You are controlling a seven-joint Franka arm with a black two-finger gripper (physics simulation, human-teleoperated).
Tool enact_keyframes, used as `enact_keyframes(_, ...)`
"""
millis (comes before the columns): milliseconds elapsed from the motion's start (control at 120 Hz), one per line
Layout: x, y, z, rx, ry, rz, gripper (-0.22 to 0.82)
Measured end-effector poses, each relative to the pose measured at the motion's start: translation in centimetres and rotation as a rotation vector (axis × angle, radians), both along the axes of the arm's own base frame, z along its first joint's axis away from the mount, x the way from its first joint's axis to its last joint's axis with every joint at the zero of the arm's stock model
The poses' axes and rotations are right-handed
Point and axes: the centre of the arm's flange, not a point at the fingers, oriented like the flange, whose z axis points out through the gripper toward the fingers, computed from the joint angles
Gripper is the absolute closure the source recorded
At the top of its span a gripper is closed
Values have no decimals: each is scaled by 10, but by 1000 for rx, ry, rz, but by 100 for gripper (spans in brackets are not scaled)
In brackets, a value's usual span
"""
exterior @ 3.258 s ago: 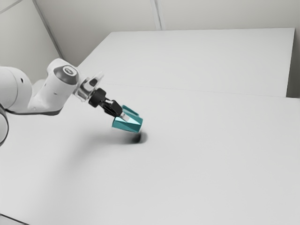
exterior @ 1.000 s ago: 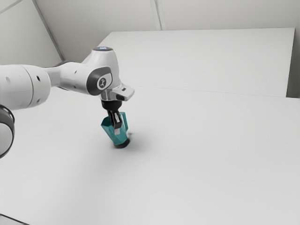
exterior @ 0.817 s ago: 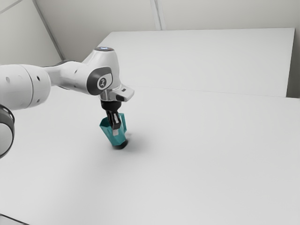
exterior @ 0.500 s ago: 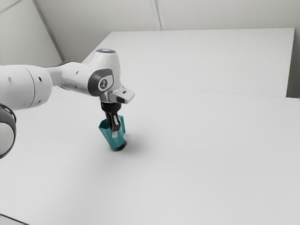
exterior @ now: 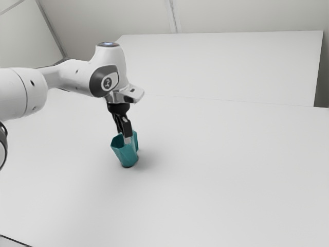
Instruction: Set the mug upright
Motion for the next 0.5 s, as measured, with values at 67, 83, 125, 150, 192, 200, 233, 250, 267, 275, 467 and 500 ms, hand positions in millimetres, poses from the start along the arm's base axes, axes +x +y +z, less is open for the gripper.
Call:
enact_keyframes(67,0,-1,28,-16,-52,27,7)
enact_keyframes(83,1,-2,36,-20,-67,35,7)
enact_keyframes(125,1,-2,52,-35,-96,56,6)
enact_keyframes(150,0,-2,60,-44,-111,72,5)
enact_keyframes(192,-3,-2,72,-55,-129,100,4)
enact_keyframes(200,-3,-2,74,-56,-132,106,4)
enact_keyframes(233,-5,-2,81,-62,-142,130,3)
enact_keyframes(250,-5,-2,84,-64,-146,141,3)
enact_keyframes(267,-5,-2,87,-66,-151,152,3)
enact_keyframes(275,-5,-2,88,-67,-154,157,3)
enact_keyframes(467,-11,-3,121,-73,-176,251,1)
enact_keyframes(500,-11,-3,126,-74,-181,264,1)
